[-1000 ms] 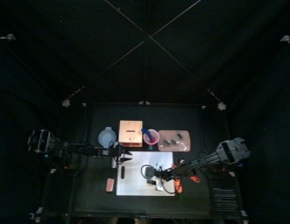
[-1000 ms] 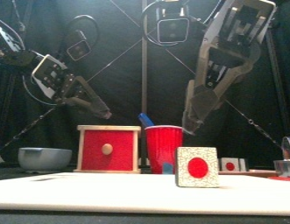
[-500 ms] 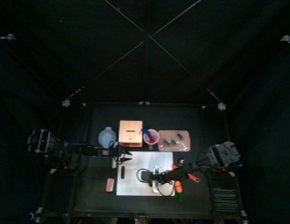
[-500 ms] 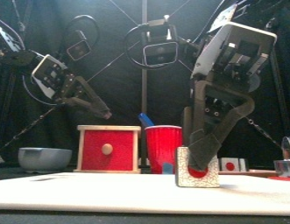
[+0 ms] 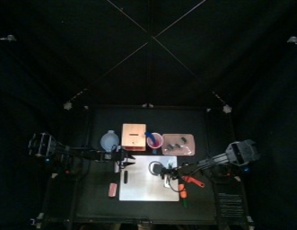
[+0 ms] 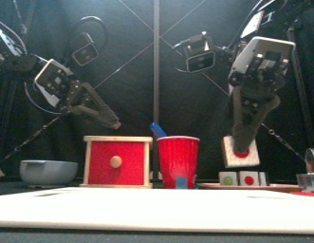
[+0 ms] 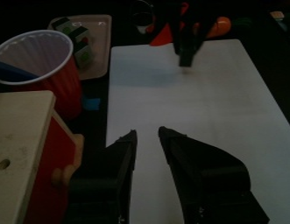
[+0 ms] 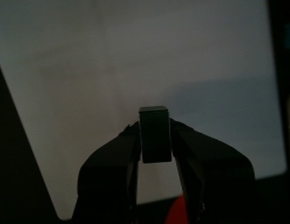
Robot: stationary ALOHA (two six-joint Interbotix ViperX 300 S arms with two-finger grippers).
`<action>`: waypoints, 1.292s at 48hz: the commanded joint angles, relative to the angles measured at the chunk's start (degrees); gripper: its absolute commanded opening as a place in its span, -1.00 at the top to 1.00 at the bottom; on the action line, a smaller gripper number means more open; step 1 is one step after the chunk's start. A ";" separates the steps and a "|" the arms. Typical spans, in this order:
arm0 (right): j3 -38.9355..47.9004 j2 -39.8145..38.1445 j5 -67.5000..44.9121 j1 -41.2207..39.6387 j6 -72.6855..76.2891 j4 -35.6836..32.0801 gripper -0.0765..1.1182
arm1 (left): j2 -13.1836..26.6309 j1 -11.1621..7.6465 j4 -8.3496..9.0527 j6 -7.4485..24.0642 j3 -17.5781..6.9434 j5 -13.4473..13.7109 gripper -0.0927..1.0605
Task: Place sushi on board then cut the sushi with the knife then place the pieces on the plate
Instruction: Place the 4 sushi pieces on the plate
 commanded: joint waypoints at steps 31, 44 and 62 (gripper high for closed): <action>21.01 -16.26 -2.11 -31.99 -1.32 -3.34 -0.16 | -0.70 0.70 0.35 0.18 -0.88 -0.09 -0.37; 22.06 -16.79 -2.37 -32.43 -1.14 -3.60 -0.47 | -0.88 0.79 0.26 0.18 -1.14 -0.09 -0.37; 16.17 -27.60 0.35 -27.60 -1.41 -7.73 -0.49 | -4.39 0.70 0.44 0.09 -0.62 -0.18 -0.37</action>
